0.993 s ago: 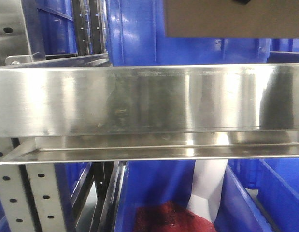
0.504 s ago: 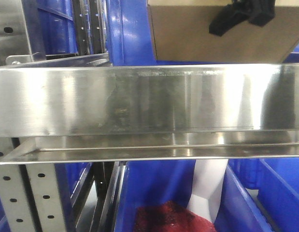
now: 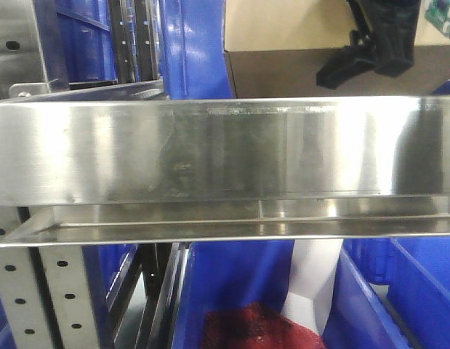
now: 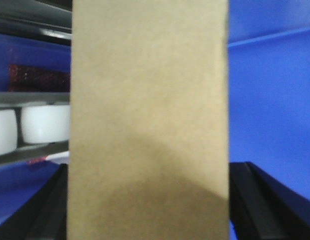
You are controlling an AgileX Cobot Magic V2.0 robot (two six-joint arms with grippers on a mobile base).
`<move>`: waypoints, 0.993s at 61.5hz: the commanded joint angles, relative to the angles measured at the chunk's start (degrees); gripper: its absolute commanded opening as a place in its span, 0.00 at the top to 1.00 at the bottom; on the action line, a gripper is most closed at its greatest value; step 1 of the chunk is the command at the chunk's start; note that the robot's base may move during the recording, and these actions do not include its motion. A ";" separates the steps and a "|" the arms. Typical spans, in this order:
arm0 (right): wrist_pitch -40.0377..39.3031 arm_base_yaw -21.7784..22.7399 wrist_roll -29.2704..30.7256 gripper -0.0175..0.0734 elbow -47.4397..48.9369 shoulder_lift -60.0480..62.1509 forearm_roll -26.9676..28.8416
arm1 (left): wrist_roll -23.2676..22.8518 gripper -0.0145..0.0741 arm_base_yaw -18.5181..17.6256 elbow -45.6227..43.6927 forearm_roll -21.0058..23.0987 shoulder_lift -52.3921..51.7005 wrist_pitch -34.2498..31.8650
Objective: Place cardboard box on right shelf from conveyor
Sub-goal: 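Lower the box onto the shelf roller track with the right gripper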
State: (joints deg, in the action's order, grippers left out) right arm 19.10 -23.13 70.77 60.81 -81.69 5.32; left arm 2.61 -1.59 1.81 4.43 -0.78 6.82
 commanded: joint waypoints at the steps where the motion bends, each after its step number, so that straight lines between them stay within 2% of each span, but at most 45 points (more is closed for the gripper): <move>1: -4.76 -0.07 -2.28 0.12 1.61 4.16 2.51 | 0.02 0.97 -0.32 0.55 0.34 -0.74 -4.88; 19: 4.52 -0.07 -4.13 0.12 1.55 9.82 13.59 | 0.02 0.97 -0.32 0.55 0.34 -0.74 -4.88; 25: 8.22 -0.07 -6.58 0.12 1.49 11.85 17.83 | 0.02 0.97 -0.32 0.55 0.34 -0.74 -4.88; 32: 9.06 -0.07 -13.28 0.12 0.61 14.81 20.25 | 0.02 0.97 -0.32 0.55 0.34 -0.74 -4.88; 38: 7.46 -0.07 -22.89 0.14 -1.41 18.55 20.66 | 0.02 0.97 -0.32 0.55 0.34 -0.74 -4.88; 45: 3.25 -0.07 -35.02 0.25 -5.27 24.18 20.61 | 0.02 0.97 -0.32 0.55 0.34 -0.74 -4.88; 52: -2.34 -0.07 -45.20 0.45 -10.29 30.89 20.47 | 0.02 0.97 -0.32 0.55 0.34 -0.74 -4.88; 61: -8.50 -0.07 -51.18 0.71 -16.84 39.32 20.43 | 0.02 0.97 -0.32 0.55 0.34 -0.74 -4.88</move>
State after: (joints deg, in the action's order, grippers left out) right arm 18.38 -23.13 22.99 45.16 -46.80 24.58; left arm 2.61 -1.59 1.81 4.43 -0.78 6.82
